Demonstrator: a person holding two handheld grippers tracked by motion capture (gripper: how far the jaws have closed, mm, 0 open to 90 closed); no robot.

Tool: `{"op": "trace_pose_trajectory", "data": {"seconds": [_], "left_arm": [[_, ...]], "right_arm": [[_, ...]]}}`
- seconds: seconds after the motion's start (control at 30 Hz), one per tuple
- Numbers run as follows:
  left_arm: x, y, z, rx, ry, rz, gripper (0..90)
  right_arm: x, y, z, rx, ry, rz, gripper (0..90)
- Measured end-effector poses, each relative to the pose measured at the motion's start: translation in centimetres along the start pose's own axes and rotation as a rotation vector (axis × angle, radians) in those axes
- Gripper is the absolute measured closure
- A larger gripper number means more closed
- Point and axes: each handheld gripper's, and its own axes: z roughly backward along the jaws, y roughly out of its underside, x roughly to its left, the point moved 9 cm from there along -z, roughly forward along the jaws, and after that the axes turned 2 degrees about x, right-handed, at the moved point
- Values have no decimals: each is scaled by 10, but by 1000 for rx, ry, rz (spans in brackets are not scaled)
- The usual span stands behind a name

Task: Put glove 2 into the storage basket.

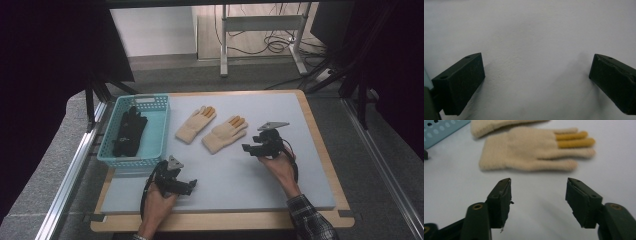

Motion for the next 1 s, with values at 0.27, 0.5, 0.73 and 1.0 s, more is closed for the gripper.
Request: {"op": "trace_pose_trajectory", "data": {"seconds": [0.27,0.5,0.73,1.0], "left_arm": [[0,0,0,1,-1,-2,4],[0,0,0,2,-1,-6,4],[0,0,0,-1,0,-2,4],[0,0,0,-2,0,-1,4]], "right_arm": [[14,-33,-38,14,2,31,244],[14,-54,-77,28,36,5,193],[9,-61,-108,56,97,-2,149],[11,-55,-121,107,111,70,394]]}}
